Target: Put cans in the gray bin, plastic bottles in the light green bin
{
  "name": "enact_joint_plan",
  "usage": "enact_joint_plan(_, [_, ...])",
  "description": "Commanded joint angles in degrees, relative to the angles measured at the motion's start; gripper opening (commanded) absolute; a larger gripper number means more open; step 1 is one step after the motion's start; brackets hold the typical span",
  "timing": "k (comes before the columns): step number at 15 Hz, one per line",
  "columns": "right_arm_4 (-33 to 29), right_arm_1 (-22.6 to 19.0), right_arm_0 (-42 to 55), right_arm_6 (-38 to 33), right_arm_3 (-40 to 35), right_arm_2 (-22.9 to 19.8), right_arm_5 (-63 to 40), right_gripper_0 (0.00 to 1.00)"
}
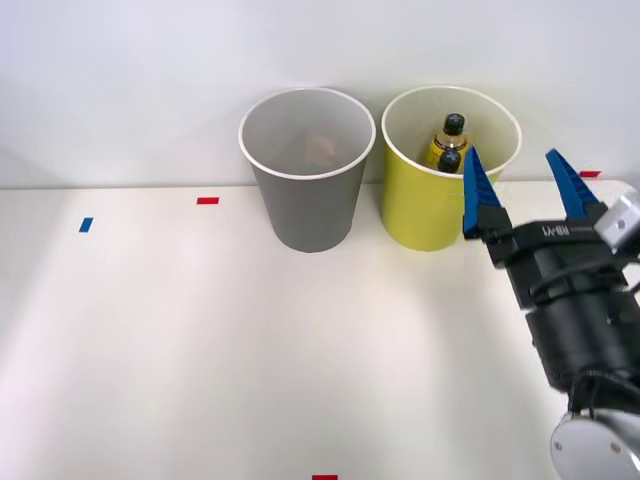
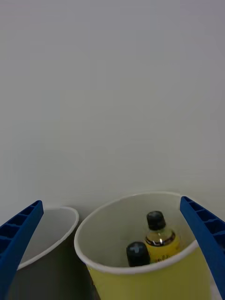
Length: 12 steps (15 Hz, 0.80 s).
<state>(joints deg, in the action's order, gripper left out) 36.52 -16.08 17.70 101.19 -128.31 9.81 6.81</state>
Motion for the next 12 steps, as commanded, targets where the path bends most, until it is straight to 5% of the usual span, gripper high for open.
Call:
enact_joint_plan(1, [-2.86, -3.96, 9.37, 1.38, -0.10, 4.78, 8.75, 1.00])
enact_joint_plan(4, [-8.13, -4.75, 14.99, 1.11, -0.10, 4.78, 9.89, 1.00])
enact_joint_plan(12, [-10.68, -2.73, 24.22, 1.11, -0.10, 4.78, 10.50, 1.00])
